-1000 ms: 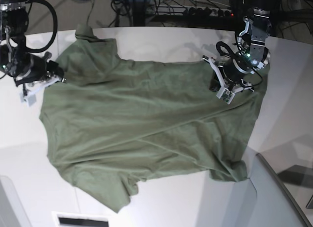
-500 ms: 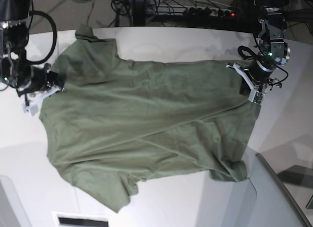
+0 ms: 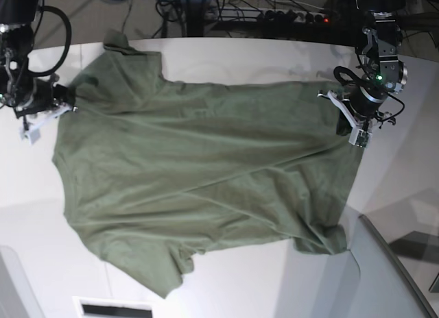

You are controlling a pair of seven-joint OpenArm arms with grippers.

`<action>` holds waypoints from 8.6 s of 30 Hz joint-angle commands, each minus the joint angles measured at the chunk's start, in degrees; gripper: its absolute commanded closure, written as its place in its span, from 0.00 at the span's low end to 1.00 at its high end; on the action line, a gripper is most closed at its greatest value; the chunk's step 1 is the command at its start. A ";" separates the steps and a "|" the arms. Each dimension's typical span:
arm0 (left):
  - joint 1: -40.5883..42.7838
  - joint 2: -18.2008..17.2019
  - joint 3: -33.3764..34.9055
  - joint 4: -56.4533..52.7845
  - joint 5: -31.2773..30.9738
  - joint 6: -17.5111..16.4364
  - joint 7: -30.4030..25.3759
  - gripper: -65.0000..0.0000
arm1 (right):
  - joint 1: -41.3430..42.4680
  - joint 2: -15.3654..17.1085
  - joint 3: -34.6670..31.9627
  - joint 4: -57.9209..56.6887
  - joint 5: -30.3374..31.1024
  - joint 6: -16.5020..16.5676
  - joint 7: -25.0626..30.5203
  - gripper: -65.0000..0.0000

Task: Layout the t-shirt on the table in an organized manner, then fold the t-shirt properly
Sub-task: 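Lay the shirt down and drag both grippers apart along its edge, then lift the shirt edge with both grippers and shake it taut, then lower the held shirt edge onto the table with both grippers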

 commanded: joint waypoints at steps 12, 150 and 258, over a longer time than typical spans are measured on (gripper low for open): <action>-0.61 -0.09 -1.47 1.26 -1.04 0.11 -1.21 1.00 | -4.14 0.98 0.99 13.84 -1.68 -5.84 -1.34 0.98; 19.43 1.67 -16.07 10.93 -35.59 -6.57 7.23 1.00 | -20.58 -11.42 9.26 31.33 0.52 0.84 -8.72 1.00; -1.93 9.05 -18.09 12.25 -7.11 -1.56 26.04 1.00 | 11.68 1.51 1.61 0.21 0.43 0.84 -9.95 0.58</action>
